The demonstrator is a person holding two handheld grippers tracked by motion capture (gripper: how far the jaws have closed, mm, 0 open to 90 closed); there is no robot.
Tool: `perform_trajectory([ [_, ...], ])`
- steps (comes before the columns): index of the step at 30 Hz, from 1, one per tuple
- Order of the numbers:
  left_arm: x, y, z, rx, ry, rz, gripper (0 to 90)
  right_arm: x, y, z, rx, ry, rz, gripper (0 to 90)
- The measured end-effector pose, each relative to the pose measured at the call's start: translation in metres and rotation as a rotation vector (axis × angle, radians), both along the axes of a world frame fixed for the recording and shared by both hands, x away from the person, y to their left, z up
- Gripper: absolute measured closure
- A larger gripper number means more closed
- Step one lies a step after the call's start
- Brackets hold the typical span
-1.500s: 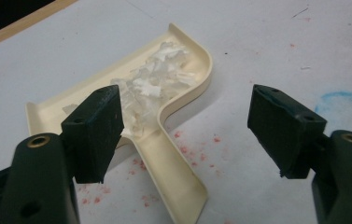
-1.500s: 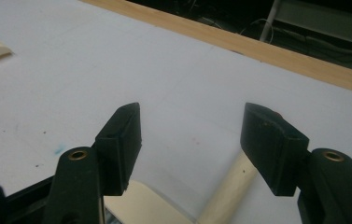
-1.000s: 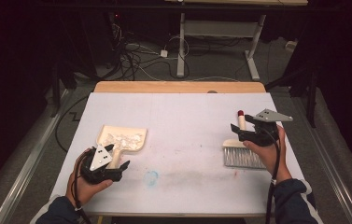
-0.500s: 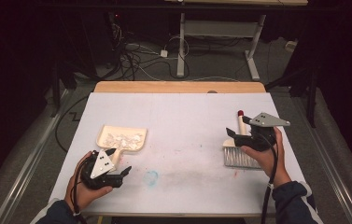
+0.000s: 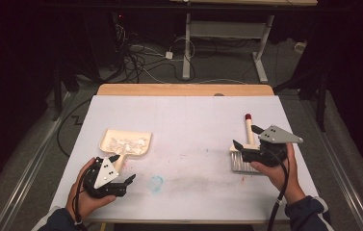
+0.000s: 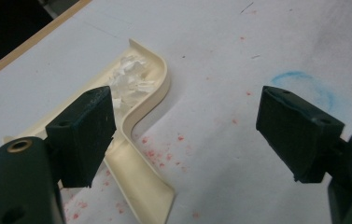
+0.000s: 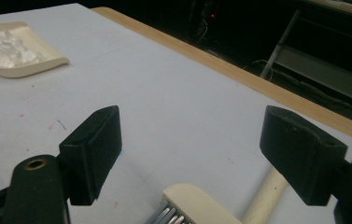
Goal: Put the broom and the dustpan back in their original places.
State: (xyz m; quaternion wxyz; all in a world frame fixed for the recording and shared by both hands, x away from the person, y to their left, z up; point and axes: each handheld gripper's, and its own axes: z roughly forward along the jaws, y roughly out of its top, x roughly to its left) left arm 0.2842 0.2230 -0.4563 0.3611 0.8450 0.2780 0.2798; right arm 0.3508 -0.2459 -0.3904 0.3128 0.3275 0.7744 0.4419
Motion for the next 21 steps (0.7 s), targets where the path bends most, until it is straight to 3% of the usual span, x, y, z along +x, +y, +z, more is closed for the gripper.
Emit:
perform_trajectory([
  [21, -0.002, -0.004, -0.003, 0.033, -0.004, -0.014, 19.1, -0.034, -0.019, -0.010, -0.031, -0.067, -0.009, 20.8],
])
